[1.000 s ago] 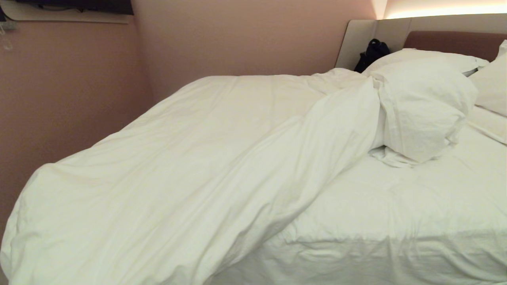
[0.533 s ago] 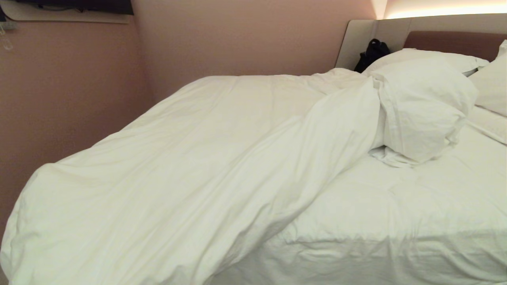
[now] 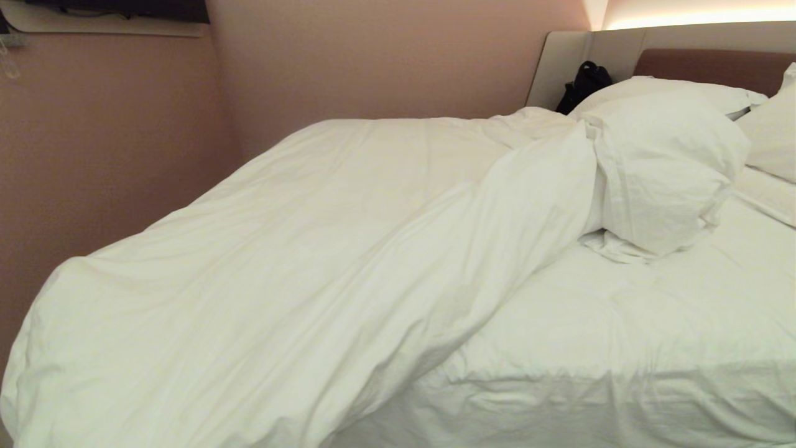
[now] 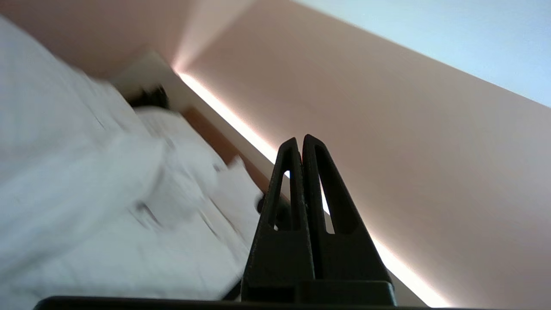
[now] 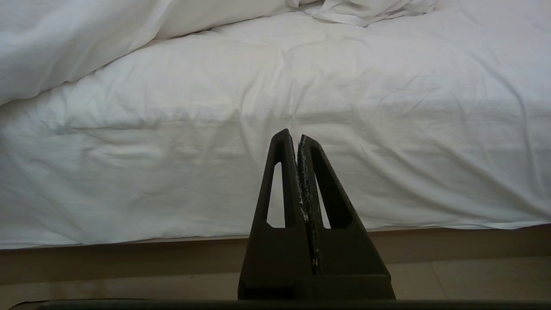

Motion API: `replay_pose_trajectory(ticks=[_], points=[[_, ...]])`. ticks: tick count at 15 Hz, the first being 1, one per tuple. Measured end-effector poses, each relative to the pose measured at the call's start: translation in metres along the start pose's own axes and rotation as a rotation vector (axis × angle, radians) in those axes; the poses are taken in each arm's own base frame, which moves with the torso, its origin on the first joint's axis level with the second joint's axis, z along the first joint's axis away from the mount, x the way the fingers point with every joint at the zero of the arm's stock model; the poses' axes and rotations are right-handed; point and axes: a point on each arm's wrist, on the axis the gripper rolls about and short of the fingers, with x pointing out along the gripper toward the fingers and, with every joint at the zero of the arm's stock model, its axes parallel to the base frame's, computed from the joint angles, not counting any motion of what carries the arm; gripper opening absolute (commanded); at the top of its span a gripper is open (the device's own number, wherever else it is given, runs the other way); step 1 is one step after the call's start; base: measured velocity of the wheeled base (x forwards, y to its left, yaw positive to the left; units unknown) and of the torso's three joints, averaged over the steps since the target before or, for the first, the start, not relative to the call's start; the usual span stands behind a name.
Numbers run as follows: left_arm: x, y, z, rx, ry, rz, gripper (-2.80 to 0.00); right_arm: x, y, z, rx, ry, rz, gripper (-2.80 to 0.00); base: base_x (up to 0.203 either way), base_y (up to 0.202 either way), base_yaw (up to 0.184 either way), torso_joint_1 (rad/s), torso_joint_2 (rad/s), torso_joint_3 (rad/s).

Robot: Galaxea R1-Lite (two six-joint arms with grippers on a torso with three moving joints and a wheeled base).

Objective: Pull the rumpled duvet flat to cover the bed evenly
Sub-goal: Flatten the corners of the folded blanket

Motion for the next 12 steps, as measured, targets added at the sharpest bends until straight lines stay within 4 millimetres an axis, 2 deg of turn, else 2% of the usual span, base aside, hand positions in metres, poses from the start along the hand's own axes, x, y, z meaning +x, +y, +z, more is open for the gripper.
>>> replay_pose_trajectory(ticks=[9, 12], points=[[-0.002, -0.007, 0.009, 0.544, -0.357, 0.096, -2.80, 0.000, 0.000, 0.000, 0.000, 0.000, -0.001, -2.80, 0.000, 0.000, 0.000, 0.000, 0.00, 0.000], [-0.001, -0.011, 0.011, 0.735, -0.402, 0.081, -2.80, 0.000, 0.000, 0.000, 0.000, 0.000, -0.001, -2.80, 0.000, 0.000, 0.000, 0.000, 0.00, 0.000]])
